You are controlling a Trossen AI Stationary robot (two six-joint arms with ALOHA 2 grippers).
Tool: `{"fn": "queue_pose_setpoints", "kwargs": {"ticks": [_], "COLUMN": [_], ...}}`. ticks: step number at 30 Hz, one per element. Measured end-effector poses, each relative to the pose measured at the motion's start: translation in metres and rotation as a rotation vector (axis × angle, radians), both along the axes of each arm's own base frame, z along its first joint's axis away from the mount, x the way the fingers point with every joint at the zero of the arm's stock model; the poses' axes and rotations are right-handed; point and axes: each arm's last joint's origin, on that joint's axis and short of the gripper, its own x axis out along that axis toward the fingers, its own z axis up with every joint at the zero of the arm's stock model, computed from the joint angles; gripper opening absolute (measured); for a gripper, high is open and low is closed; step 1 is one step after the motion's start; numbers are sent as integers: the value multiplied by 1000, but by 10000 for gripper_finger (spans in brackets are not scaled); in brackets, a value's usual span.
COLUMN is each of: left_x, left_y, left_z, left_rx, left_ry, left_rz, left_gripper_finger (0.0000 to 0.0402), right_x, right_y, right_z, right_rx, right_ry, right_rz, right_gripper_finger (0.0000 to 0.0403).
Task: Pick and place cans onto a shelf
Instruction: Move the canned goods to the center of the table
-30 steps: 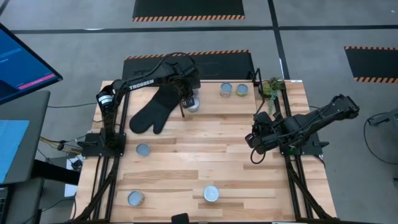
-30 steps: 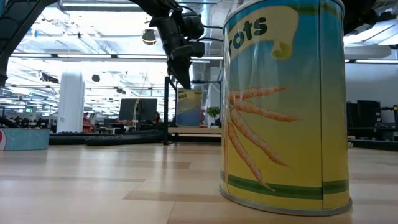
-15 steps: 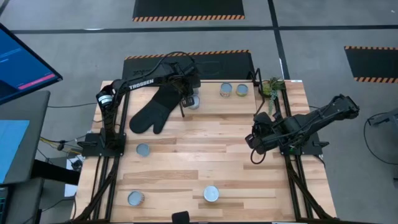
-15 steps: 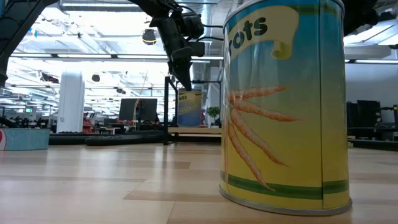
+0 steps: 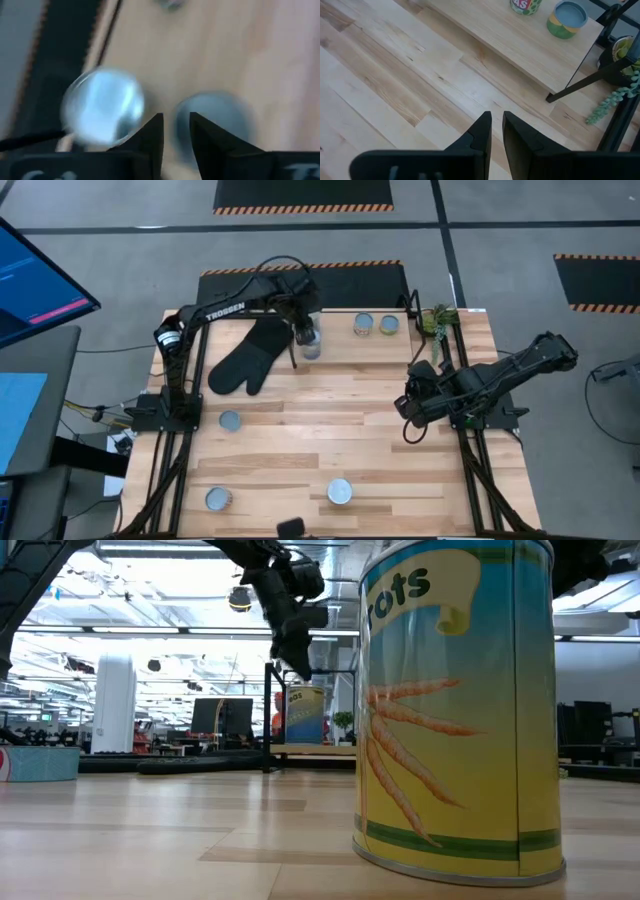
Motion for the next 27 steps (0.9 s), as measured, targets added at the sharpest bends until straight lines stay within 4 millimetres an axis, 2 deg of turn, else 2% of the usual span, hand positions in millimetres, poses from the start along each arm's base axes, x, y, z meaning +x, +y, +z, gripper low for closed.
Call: {"fn": "queue_pose_setpoints", "kwargs": {"ticks": [2, 5, 8, 11, 15, 18, 22, 27], "left_x": [5, 11, 12, 10, 8, 6, 4, -12], "left_y": [-9, -31, -62, -100, -155, -195, -246, -301], "left_z": [10, 20, 20, 15, 0, -9, -19, -14], "left_rx": [-101, -296, -484, -583, -569, -518, -421, -263], "left_ry": [-79, -116, -42, 121, 346, 452, 507, 449], "left_rz": [-42, -81, -123, -159, -210, -258, -324, -265], "left_gripper_finger": [82, 83, 83, 83, 83, 83, 83, 83], "right_x": [0, 0, 0, 0, 3, 12, 35, 59], "right_y": [0, 0, 0, 0, 2, 7, 21, 42], "right_z": [0, 0, 0, 0, 0, 1, 1, -14], "right_rx": [0, 0, -2, 1, 20, 68, 164, 221], "right_ry": [0, 0, 4, 19, 23, -20, -68, -32], "right_rz": [0, 1, 4, 23, 63, 153, 393, 600], "right_gripper_finger": [70, 70, 70, 70, 70, 70, 70, 70]}}
